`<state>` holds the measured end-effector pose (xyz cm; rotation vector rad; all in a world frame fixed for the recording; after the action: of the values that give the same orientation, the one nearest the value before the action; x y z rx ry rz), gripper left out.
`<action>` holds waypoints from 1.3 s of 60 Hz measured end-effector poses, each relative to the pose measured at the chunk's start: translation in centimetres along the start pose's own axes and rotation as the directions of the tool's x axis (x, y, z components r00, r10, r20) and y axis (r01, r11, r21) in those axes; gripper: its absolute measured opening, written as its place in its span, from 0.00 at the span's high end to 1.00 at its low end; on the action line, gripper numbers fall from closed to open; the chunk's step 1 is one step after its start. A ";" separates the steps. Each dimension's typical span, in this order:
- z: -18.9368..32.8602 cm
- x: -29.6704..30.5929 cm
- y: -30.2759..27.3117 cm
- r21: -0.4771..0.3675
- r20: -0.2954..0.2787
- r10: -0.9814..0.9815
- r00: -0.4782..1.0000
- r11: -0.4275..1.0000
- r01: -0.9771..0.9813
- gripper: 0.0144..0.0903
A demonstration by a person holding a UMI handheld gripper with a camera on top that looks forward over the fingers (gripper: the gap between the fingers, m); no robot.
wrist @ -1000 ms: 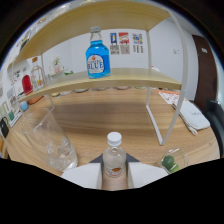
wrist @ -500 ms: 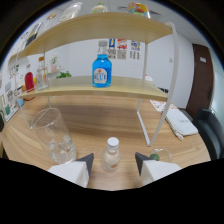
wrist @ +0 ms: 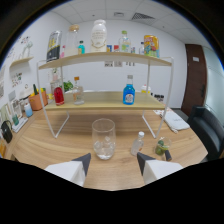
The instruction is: Make me a cup of Mojito.
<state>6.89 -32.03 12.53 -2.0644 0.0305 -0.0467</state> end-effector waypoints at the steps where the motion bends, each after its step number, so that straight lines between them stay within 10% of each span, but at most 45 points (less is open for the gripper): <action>1: -0.2 -0.3 0.1 -0.004 -0.001 0.002 1.000 1.000 -0.002 0.06; 43: -7.0 -18.4 -22.6 0.228 0.114 -0.041 0.993 0.974 0.014 0.05; 78: 3.9 -23.3 -34.1 0.319 0.095 -0.017 0.995 0.948 -0.014 0.06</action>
<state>-16.16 -11.46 40.27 -1.7393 -0.0358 0.0450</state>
